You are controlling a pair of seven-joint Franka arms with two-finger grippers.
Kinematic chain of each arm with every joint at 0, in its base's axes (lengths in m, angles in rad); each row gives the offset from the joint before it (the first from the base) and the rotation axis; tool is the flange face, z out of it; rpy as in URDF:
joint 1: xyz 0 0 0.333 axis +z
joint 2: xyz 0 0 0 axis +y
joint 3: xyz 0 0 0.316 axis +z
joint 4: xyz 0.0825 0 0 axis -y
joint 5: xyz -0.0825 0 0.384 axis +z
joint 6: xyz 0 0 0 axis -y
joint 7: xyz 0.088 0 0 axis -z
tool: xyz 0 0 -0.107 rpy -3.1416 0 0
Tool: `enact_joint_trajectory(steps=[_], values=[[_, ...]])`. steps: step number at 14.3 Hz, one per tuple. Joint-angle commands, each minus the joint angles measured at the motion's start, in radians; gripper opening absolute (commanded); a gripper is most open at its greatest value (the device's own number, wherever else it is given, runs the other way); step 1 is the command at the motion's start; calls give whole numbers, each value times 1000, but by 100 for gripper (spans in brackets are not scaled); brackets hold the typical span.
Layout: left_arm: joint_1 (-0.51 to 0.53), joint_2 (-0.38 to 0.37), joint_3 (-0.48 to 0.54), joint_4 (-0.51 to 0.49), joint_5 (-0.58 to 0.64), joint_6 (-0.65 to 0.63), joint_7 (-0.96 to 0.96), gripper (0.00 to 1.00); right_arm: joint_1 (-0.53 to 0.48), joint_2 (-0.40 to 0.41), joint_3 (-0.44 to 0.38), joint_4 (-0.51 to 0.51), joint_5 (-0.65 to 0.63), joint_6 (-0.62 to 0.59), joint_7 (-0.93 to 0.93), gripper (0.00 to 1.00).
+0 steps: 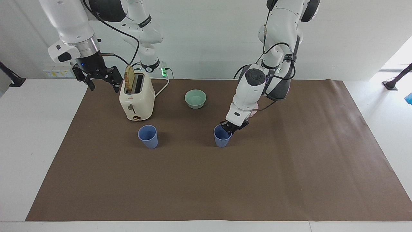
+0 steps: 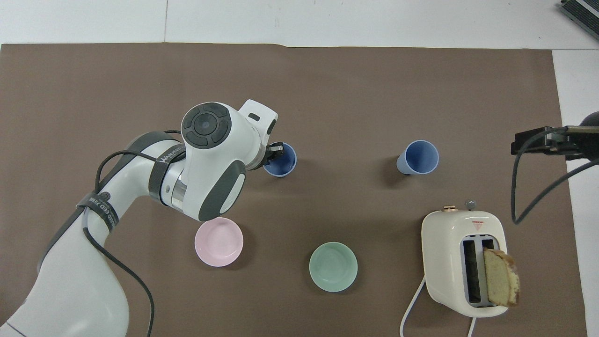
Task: Stack blue cups with both arms
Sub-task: 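Carry the blue cup with the left gripper toward the table center, then release the cup and withdraw the left gripper while the right gripper reaches the other cup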
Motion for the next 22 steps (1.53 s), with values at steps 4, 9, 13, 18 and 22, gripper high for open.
enact_joint_trajectory(steps=[4,9,13,18,22], values=[[24,-67,25,40,106,-115,66,100,-3,-18,4,-31,25,11,-14,100],[173,-193,26,19,92,-262,369,100,2,-3,7,-124,25,113,-87,100],[263,-277,26,34,83,-383,521,100,28,60,8,-178,44,221,-65,100],[302,-320,35,169,46,-577,608,100,63,183,10,-192,65,388,-58,100],[349,-358,34,207,46,-641,617,100,74,238,11,-199,71,436,-57,100]])
